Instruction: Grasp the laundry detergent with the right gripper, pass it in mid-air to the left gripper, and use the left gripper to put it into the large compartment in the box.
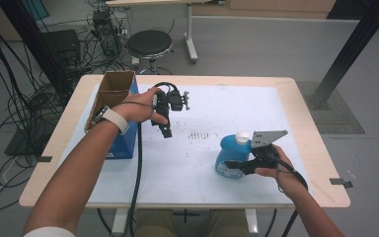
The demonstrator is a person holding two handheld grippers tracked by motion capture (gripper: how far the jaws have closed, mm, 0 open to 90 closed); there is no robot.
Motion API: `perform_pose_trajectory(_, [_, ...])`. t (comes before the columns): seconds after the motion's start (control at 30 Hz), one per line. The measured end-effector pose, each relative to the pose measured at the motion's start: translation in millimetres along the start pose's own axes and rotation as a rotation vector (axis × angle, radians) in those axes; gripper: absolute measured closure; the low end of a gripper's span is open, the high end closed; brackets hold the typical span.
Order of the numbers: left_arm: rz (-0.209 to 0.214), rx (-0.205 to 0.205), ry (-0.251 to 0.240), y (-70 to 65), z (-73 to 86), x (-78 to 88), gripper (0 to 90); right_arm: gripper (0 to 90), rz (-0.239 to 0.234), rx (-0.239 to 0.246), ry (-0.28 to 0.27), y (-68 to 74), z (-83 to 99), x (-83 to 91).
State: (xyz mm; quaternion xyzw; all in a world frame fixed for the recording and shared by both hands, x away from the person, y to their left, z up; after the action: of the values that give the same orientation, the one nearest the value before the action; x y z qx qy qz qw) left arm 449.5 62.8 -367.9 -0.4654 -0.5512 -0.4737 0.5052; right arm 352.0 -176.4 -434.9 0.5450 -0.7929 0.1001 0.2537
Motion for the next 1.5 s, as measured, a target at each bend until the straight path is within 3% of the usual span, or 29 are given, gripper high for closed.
perform_pose_trajectory(1.1, [-0.015, 0.000, -0.005, -6.7, 2.3, 8.5, 9.7, 42.1, -0.011, 0.014, 0.017, -1.6, -2.7, 0.9])
perform_pose_trajectory(1.5, [-0.023, -0.015, 0.003, -17.4, 0.9, 18.6, 9.6, 42.4, -0.048, 0.039, 0.029, 5.0, -14.3, 3.0])
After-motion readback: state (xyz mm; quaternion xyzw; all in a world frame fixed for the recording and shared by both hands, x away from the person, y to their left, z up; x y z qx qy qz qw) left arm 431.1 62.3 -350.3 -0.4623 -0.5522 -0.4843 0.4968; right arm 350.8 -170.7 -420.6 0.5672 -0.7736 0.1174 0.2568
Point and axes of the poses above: each handheld gripper's, and its own axes: x roughly backward along the jaws, z roughly out of its underside, y roughly to its left, the point moved 7 cm from there along -x, roughly forward along the jaws, and after that the axes turned 3 degrees about -x, right-handed, at the moved point
